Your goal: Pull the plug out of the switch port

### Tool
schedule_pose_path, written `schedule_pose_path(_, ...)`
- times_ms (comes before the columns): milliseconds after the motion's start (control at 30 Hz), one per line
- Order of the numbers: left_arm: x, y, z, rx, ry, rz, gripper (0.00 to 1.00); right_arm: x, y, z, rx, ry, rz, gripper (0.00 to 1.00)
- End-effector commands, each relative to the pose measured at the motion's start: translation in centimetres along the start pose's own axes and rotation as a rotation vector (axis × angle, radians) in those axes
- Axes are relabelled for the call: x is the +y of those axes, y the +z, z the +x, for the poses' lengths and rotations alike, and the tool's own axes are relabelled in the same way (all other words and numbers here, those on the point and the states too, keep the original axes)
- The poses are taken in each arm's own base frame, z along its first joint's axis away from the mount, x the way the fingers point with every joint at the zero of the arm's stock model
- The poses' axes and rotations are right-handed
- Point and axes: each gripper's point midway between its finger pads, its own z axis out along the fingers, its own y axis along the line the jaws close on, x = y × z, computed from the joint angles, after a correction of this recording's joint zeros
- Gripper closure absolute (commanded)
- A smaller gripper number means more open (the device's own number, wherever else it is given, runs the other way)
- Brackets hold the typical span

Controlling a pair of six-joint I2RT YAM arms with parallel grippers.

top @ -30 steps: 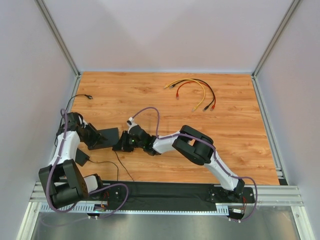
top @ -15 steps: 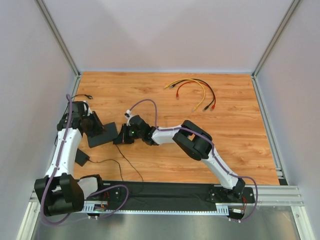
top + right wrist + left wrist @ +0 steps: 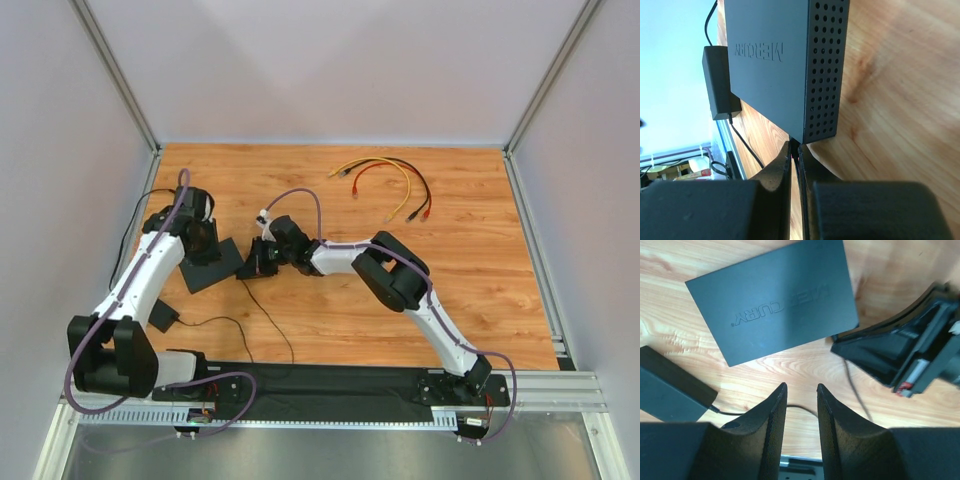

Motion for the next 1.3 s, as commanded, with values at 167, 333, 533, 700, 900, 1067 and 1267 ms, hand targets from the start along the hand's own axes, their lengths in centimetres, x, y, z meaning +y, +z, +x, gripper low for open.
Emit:
schedule_pose_path(167,0.0,1.8,0.7,0.093,0.205,-0.150,0.60,-2.7,0.0,0.8,0.059,0.019,0.040,0.95)
schedule_pose_path(333,-0.7,3.0,1.3,0.117,0.227,-0.127,0.59,-2.7,0.0,1.0,0.056,0.044,0.024,0.95)
schedule_pose_path(533,-1.0,4.3,0.9,0.151,0.246,-0.136,0.57,-2.7,0.1,1.1,0.052,0.063,0.009,0.95)
schedule_pose_path(700,-1.0,5.5,0.9,0.173,0.241,-0.153,0.57,-2.2,-0.1,1.0,0.047,0.062,-0.005,0.96)
schedule_pose_path(900,-0.7,7.1,1.2,0.181,0.225,-0.186,0.57,-1.7,-0.1,0.9,0.043,0.077,-0.024,0.96)
schedule_pose_path(1067,-0.4,7.8,1.8,0.216,0.229,-0.208,0.57,-1.6,-0.2,1.0,0.035,0.100,-0.039,0.97)
schedule_pose_path(1267,-0.4,8.1,2.0,0.229,0.221,-0.215,0.57,-1.3,-0.2,1.0,0.036,0.111,-0.050,0.97)
